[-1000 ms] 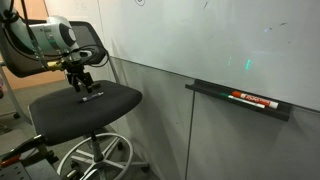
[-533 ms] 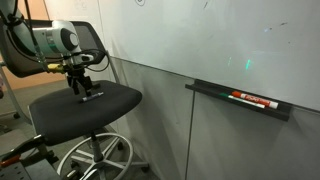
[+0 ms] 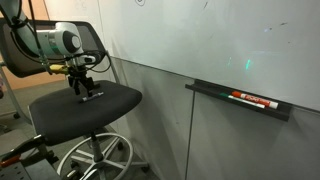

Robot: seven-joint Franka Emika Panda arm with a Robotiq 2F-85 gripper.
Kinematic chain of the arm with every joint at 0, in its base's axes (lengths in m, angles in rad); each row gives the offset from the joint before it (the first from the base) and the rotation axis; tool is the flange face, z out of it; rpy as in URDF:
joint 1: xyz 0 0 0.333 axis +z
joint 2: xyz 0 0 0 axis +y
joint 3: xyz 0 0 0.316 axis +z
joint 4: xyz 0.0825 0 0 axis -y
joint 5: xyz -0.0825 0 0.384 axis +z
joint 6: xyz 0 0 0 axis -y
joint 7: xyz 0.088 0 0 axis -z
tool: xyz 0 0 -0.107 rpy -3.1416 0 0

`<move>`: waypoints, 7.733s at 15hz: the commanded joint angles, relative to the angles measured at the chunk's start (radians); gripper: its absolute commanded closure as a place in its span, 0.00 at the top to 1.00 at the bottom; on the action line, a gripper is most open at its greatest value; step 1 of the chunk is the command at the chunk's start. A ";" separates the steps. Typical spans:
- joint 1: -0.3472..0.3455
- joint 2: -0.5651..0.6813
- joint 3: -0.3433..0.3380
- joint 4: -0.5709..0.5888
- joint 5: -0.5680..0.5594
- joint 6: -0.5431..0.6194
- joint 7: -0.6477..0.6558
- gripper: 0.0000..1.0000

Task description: Use the marker on the chair to draw on the white board

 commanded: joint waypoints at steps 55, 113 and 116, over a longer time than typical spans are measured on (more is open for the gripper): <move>-0.223 -0.486 -0.058 -0.004 -0.072 -0.331 -0.017 0.07; -0.305 -0.606 -0.035 0.063 0.215 -0.458 -0.393 0.07; -0.318 -0.651 -0.038 0.041 0.189 -0.517 -0.377 0.07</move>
